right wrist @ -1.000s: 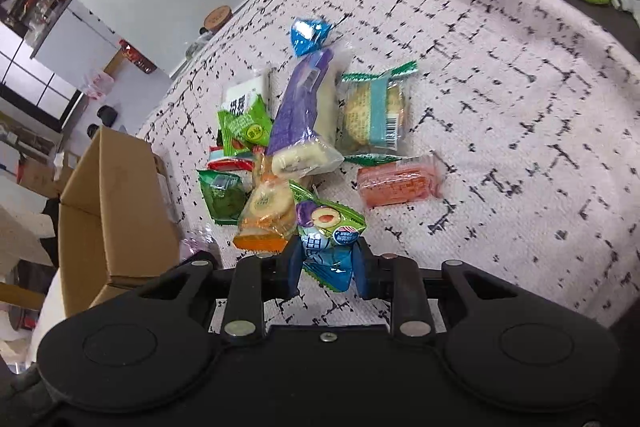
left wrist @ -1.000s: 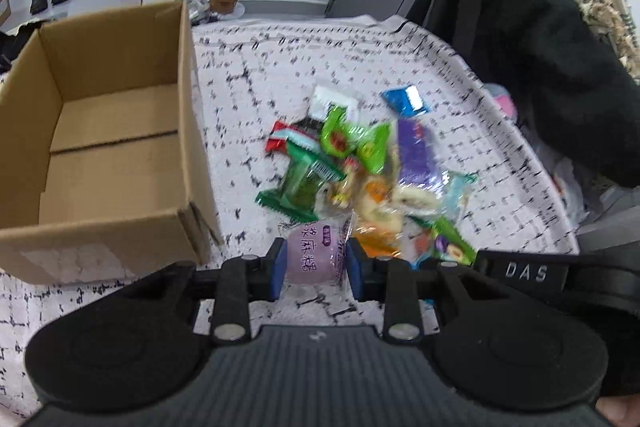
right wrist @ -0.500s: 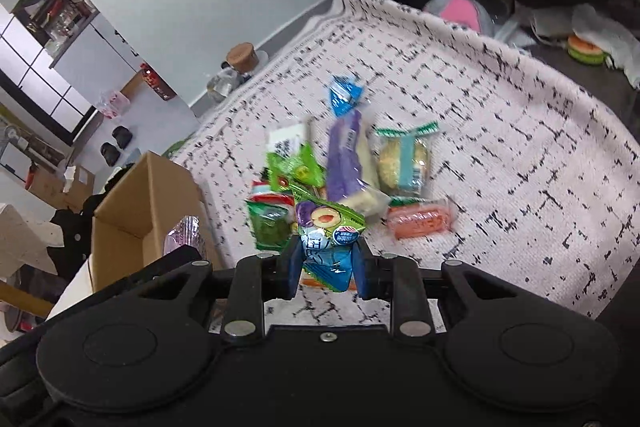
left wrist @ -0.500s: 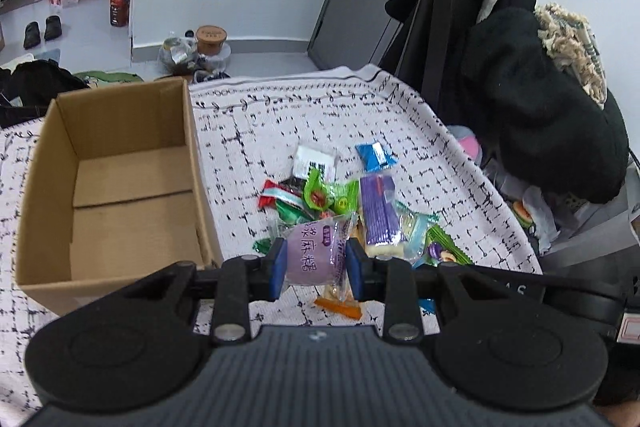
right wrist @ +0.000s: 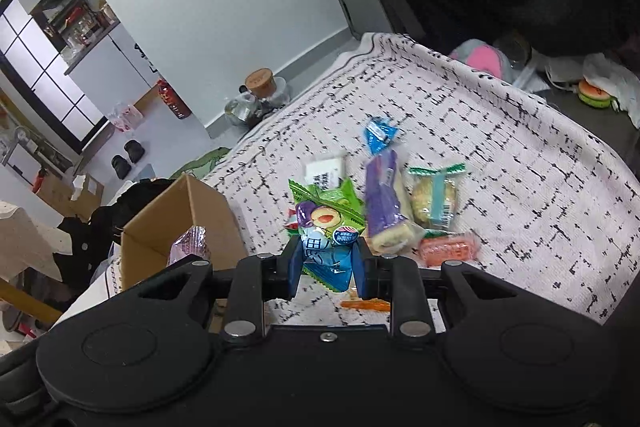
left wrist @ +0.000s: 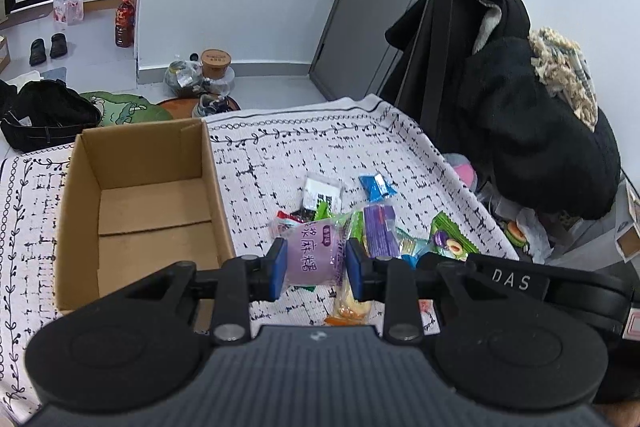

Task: Organize snacks
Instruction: 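Carry both packets into the cardboard box and open both tools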

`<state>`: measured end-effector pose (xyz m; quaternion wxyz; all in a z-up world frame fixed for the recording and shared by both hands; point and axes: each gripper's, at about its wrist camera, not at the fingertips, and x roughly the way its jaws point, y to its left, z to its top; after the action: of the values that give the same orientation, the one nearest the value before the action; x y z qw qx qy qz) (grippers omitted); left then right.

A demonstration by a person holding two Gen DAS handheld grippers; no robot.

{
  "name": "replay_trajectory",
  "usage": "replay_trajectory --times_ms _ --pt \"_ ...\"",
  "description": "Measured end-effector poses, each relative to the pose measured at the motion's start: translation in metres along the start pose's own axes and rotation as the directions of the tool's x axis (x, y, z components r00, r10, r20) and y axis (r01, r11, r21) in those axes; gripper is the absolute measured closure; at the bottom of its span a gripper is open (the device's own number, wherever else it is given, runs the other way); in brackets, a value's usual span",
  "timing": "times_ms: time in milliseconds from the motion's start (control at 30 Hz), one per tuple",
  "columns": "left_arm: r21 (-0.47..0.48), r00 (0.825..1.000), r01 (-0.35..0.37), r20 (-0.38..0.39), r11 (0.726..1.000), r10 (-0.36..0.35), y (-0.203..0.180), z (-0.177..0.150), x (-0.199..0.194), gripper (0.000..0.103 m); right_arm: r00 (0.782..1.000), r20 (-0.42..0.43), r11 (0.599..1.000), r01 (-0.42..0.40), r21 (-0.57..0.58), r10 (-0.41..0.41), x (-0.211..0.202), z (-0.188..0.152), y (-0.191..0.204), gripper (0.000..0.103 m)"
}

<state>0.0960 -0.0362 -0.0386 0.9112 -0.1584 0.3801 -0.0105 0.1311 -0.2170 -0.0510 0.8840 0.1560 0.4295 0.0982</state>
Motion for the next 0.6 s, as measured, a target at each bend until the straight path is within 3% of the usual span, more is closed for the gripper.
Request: replay_trajectory --times_ms 600 --pt "-0.076 0.998 -0.058 0.016 0.995 0.059 0.056 0.015 -0.008 0.073 0.999 -0.005 0.997 -0.046 -0.054 0.046 0.017 -0.004 0.048 0.077"
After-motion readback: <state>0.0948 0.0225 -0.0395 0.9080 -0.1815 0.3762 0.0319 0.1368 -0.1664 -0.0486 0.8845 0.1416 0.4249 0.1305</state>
